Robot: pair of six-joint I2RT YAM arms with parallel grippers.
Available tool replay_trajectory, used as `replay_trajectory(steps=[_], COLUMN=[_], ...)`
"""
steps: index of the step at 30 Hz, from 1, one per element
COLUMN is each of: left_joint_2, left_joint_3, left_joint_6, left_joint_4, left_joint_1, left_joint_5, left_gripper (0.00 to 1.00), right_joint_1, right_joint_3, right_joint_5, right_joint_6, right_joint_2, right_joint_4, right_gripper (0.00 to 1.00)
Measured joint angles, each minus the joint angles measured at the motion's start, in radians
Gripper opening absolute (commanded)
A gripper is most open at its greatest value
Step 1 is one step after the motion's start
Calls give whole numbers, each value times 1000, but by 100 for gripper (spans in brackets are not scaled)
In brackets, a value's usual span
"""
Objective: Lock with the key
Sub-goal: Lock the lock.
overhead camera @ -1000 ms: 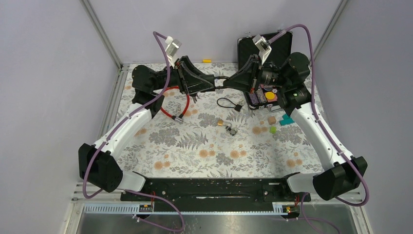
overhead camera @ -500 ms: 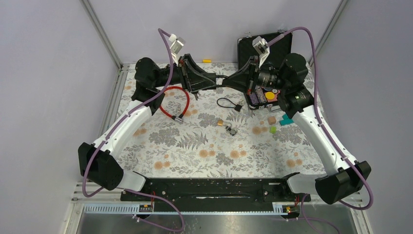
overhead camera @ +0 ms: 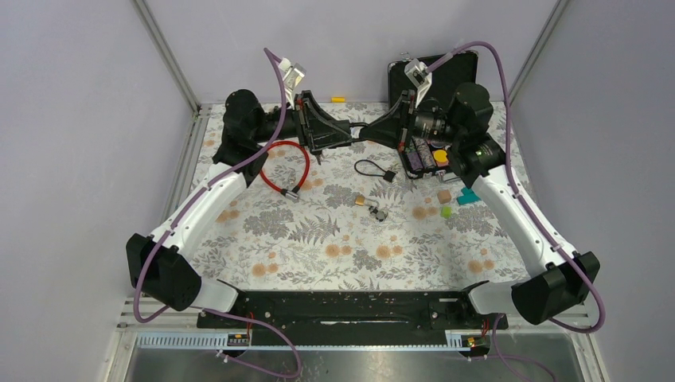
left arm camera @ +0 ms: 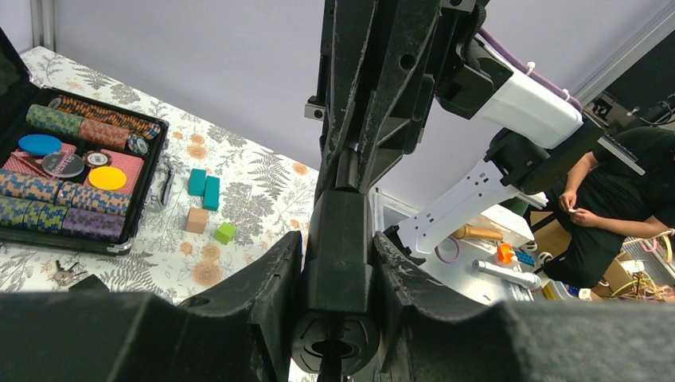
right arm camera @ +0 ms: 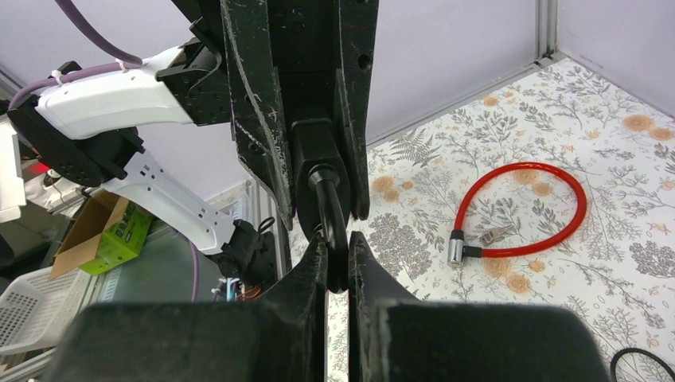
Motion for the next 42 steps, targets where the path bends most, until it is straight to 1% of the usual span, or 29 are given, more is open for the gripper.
replay_trajectory(steps=[4, 11, 17, 22, 32, 35, 38, 39, 41, 42], left_joint_2=[0, 31, 33, 37, 66, 67, 61, 57, 46, 40], left_joint_3=[0, -7, -23, -23, -23, -23, -23, -23, -23, -23], left_joint_6=[-13, -144, -182, -190, -179, -163, -113, -97, -65, -50], left_joint_4=[-5, 144, 175, 176, 173, 148, 77, 47, -14, -43], left_joint_1=[0, 0, 2, 4, 8, 8, 8, 8, 8, 8], left_joint_5=[5, 31, 14, 5, -42, -60, -83, -89, -101, -107], left_gripper=[0, 0, 0, 0, 0, 0, 0, 2, 16, 21], right_joint_1=[0, 1, 11, 29, 73, 79, 81, 81, 80, 77], right_joint_3=[8, 12, 20, 48, 87, 85, 72, 63, 44, 35], right_joint_5=[-25, 6, 45, 100, 285, 332, 369, 374, 378, 376], right_joint_6=[3, -4, -8, -53, -151, -163, -168, -167, -151, -143], right_joint_2=[15, 3, 6, 12, 33, 34, 33, 33, 31, 25], right_joint_4=[1, -11, -24, -80, -176, -186, -193, -193, -192, -188], right_gripper=[0, 0, 0, 0, 0, 0, 0, 0, 0, 0])
